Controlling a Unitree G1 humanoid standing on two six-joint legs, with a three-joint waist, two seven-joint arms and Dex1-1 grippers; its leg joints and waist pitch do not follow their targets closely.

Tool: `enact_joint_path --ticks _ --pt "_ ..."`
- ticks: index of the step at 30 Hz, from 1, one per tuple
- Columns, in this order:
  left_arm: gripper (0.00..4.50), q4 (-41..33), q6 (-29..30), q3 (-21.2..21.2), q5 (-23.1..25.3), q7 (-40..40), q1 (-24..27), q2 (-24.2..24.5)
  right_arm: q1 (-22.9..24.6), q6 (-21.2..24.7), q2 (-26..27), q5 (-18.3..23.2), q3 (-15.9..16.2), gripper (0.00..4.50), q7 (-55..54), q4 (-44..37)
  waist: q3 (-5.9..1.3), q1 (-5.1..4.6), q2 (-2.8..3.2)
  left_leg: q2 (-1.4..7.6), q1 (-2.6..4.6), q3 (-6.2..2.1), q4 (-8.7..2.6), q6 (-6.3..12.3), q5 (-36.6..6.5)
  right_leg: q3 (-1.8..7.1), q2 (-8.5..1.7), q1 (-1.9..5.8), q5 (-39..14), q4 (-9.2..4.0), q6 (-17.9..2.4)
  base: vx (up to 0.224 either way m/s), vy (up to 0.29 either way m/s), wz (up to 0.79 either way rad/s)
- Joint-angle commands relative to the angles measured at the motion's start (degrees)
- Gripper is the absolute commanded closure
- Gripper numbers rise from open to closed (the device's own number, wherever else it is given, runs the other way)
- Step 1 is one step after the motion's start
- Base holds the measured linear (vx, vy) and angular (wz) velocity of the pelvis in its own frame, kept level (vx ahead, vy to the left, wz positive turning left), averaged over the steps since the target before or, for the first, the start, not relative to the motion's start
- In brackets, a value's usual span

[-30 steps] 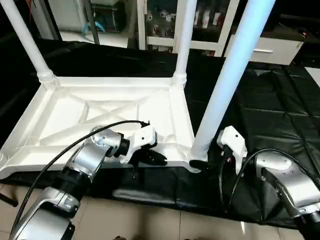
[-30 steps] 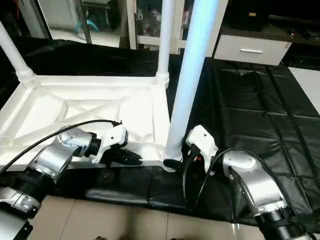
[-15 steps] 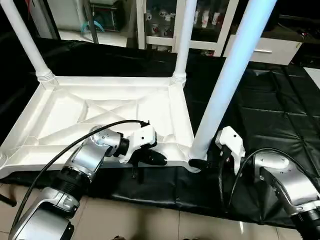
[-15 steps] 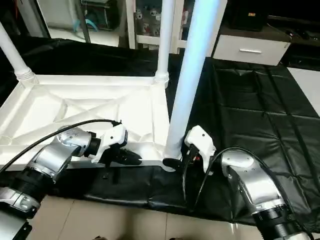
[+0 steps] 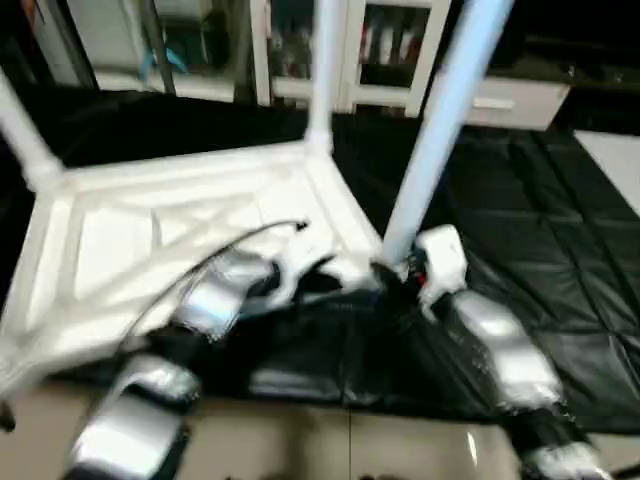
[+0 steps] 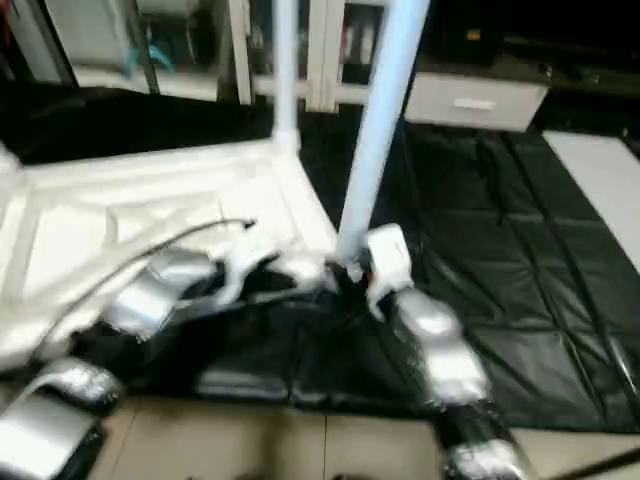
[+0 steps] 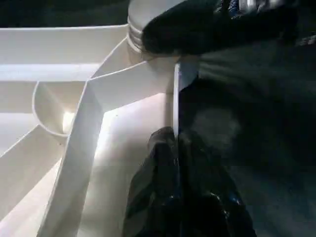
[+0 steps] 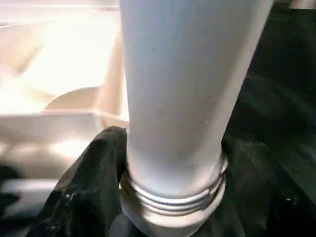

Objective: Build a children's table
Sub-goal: Rotate leg to tighten

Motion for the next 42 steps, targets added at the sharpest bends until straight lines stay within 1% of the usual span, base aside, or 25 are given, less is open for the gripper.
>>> enact_joint_path --ticks 1,3,6,7,8,10,11,12,13,16,17,18,20,21,22,23,24,26,28,30,31,34,36,37,42 --pt "4.5 4.35 0.64 0.34 0.75 8.06 -0.47 -3.29 -2.28 -0.1 2.76 -2.03 -0.89 1.84 -10.04 6.33 -2.69 -0.3 0.84 1.91 0.76 -1.86 -5.03 -1.96 -23.96 1.94 -2.83 1.14 -26.02 -5.09 -9.66 0.0 0.0 0.0" --pt "4.5 6.04 -1.1 1.72 0.63 12.36 -1.37 -4.48 -4.27 -0.72 4.69 -2.37 -1.72 1.84 -14.66 9.45 -2.87 -0.4 0.48 1.71 0.76 -1.61 -4.88 -1.27 -23.25 2.05 -2.64 1.15 -24.05 -5.07 -9.94 0.0 0.0 0.0" --pt "4.5 7.34 -2.7 2.82 0.65 15.63 -2.14 -5.49 -6.32 -1.43 6.56 -3.27 -2.35 1.84 -19.29 12.81 -3.18 -0.14 0.67 1.79 0.39 -1.28 -4.81 0.18 -19.29 2.3 -2.55 1.49 -17.71 -4.45 -11.22 0.0 0.0 0.0" --pt "4.5 7.58 -2.99 2.96 0.7 16.09 -2.29 -5.63 -6.82 -1.82 6.88 -3.66 -2.32 1.84 -20.02 13.55 -3.01 -0.25 1.08 1.78 0.35 -1.15 -4.83 0.31 -18.66 2.34 -2.46 1.35 -15.68 -4.31 -11.94 0.0 0.0 0.0" --pt "4.5 7.85 -3.23 3.12 0.78 16.41 -2.53 -5.67 -7.82 -2.96 7.58 -3.99 -2.44 1.84 -20.36 14.69 -3.07 -0.34 0.66 1.63 0.0 -1.14 -4.78 0.86 -17.61 2.23 -2.47 1.81 -14.75 -4.04 -12.1 0.0 0.0 0.0" --pt "4.5 8.21 -3.39 3.38 0.94 16.68 -2.74 -5.56 -8.73 -4.24 8.24 -3.52 -3.13 1.84 -19.85 15.95 -3.16 -0.28 0.54 1.66 0.06 -0.96 -4.59 1.99 -16.6 2.33 -2.63 1.78 -14.48 -4.01 -12.36 0.0 0.0 0.0" --pt "4.5 8.59 -3.51 3.47 1.0 16.37 -2.74 -4.99 -8.6 -6.8 8.27 -3.13 -2.79 1.84 -16.53 15.5 -3.2 -0.17 0.86 1.66 -0.08 -1.01 -4.6 2.58 -15.21 2.29 -2.67 1.97 -13.75 -3.86 -12.58 0.0 0.0 0.0" --pt "4.5 8.6 -3.52 3.48 1.0 16.37 -2.74 -4.98 -8.6 -6.85 8.27 -3.12 -2.78 1.49 -16.47 15.49 -3.25 -0.16 0.89 1.69 -0.17 -0.99 -4.57 2.92 -14.63 2.27 -2.73 2.06 -13.09 -3.82 -12.68 0.0 0.0 0.0" --pt "4.5 9.07 -3.78 3.2 1.06 15.37 -2.67 -4.39 -7.96 -8.85 7.62 -3.57 -1.86 1.49 -14.62 14.27 -3.38 -0.16 0.27 1.77 -0.29 -0.88 -4.45 3.67 -13.05 2.27 -2.65 2.17 -11.16 -3.64 -13.1 0.0 0.0 0.0" --pt "4.5 8.13 -4.37 2.29 1.0 11.0 -1.83 -2.6 -5.43 -8.57 4.58 -4.26 -0.14 1.09 -11.26 8.29 -3.27 0.39 0.55 1.88 -0.34 -0.83 -4.38 5.29 -10.86 2.22 -2.75 2.38 -9.86 -3.46 -13.53 0.0 0.0 0.0" --pt "4.5 7.38 -4.52 1.79 0.96 9.08 -1.32 -1.82 -4.43 -8.33 3.4 -3.94 0.11 1.04 -9.43 5.88 -3.31 0.38 0.24 1.85 -0.47 -0.81 -4.36 5.6 -10.71 2.2 -2.71 2.54 -9.96 -3.46 -13.42 0.0 0.0 0.0" --pt "4.5 6.99 -4.44 1.54 0.95 8.19 -1.06 -1.46 -4.0 -8.23 2.85 -3.66 0.16 0.94 -8.44 4.84 -3.21 0.43 0.34 1.92 -0.74 -0.91 -4.47 5.85 -10.5 2.24 -2.9 2.64 -10.63 -3.41 -13.15 0.0 0.0 0.0" --pt "4.5 6.21 -4.52 0.84 0.99 5.65 -0.41 -0.35 -2.86 -7.14 1.39 -2.69 0.14 0.7 -5.77 2.36 -3.24 0.25 0.4 2.04 -0.75 -1.07 -4.63 5.35 -11.35 2.09 -2.95 2.65 -13.71 -3.71 -12.59 0.0 0.0 0.0" --pt "4.5 4.6 -4.16 -0.61 1.46 1.9 0.77 1.57 -1.12 -4.49 -1.4 -1.76 0.58 0.64 -0.95 -1.0 -3.36 0.03 0.0 2.09 -0.69 -0.97 -4.46 5.45 -10.97 2.19 -2.88 2.54 -13.54 -3.65 -12.93 0.0 0.0 0.0" --pt "4.5 4.39 -4.22 -0.77 1.48 1.41 0.91 1.81 -0.9 -4.14 -1.78 -1.85 0.69 0.62 -0.56 -1.38 -3.39 0.27 0.2 2.2 -0.66 -0.91 -4.3 5.85 -9.86 2.29 -2.87 2.49 -11.58 -3.32 -13.46 0.0 0.0 0.0" --pt "4.5 2.37 -4.78 -2.27 1.64 -3.14 2.16 4.01 1.14 -0.92 -5.39 -2.7 1.76 0.56 2.9 -4.87 -3.37 0.21 -0.12 2.16 -0.78 -0.87 -4.29 6.28 -9.07 2.31 -2.75 2.6 -10.48 -3.23 -13.65 0.0 0.0 0.0" --pt "4.5 1.19 -4.67 -2.56 1.17 -5.33 2.78 4.93 2.37 0.3 -7.0 -1.86 2.15 0.56 5.99 -6.9 -3.47 0.46 0.15 2.3 -0.72 -0.9 -4.19 6.86 -7.61 2.3 -2.76 2.59 -8.23 -2.85 -14.22 0.0 0.0 0.0" --pt "4.5 -1.42 -5.69 -3.72 0.07 -11.35 4.17 7.19 5.03 4.46 -10.62 1.87 3.07 0.56 13.66 -12.05 -3.42 0.62 -0.03 2.31 -0.71 -0.83 -4.12 7.67 -6.82 2.36 -2.8 2.73 -6.04 -2.6 -15.09 0.0 0.0 0.0" --pt "4.5 -4.55 -7.76 -5.67 -1.23 -19.08 5.89 10.25 8.28 7.96 -15.23 7.0 4.17 0.56 22.53 -19.0 -3.36 1.1 0.38 2.54 -0.51 -0.81 -4.06 9.05 -6.25 2.46 -2.83 2.75 -3.52 -2.33 -16.11 0.0 0.0 0.0" --pt "4.5 -8.09 -8.78 -7.62 -2.4 -25.62 7.38 13.11 11.12 8.87 -19.73 10.94 5.31 0.56 30.84 -24.33 -3.35 1.57 0.27 2.79 -0.29 -0.69 -4.01 9.16 -6.63 2.59 -2.96 2.59 -2.82 -2.18 -16.35 0.0 0.0 0.0" --pt "4.5 -8.33 -8.77 -7.76 -2.49 -26.16 7.43 13.33 11.34 8.68 -20.18 11.21 5.5 0.56 31.75 -24.63 -3.26 1.63 0.58 2.9 -0.26 -0.71 -4.16 8.61 -7.66 2.54 -2.96 2.46 -3.8 -2.26 -16.48 0.0 0.0 0.0" --pt "4.5 -11.44 -7.34 -9.36 -2.59 -30.36 7.86 15.53 14.47 8.29 -26.18 10.77 8.0 0.56 40.21 -27.14 -3.02 1.87 0.52 2.94 0.17 -0.54 -4.45 5.56 -11.8 2.62 -2.98 2.11 -9.68 -2.9 -16.05 0.0 0.0 0.0" --pt "4.5 -13.07 -6.56 -9.93 -3.12 -32.53 8.17 16.33 15.38 8.77 -27.89 10.84 8.78 0.56 42.73 -28.07 -2.96 2.28 0.65 3.2 0.47 -0.56 -4.62 4.19 -12.98 2.76 -3.07 2.06 -11.72 -3.13 -15.24 0.0 0.0 0.0" --pt "4.5 -14.25 -5.88 -10.19 -3.54 -33.77 8.42 16.77 15.76 9.63 -28.63 11.08 9.0 0.56 43.92 -28.88 -3.06 2.24 0.5 3.06 0.2 -0.66 -4.67 3.71 -13.09 2.73 -3.05 2.33 -11.97 -3.01 -15.17 0.0 0.0 0.0" --pt "4.5 -15.79 -5.35 -10.2 -3.96 -34.66 8.68 16.89 14.96 11.08 -28.98 10.27 9.87 0.56 43.79 -29.51 -3.31 2.43 0.31 2.87 0.17 -0.73 -4.51 3.33 -11.82 2.73 -3.17 2.46 -11.66 -2.89 -14.94 0.0 0.0 0.0"
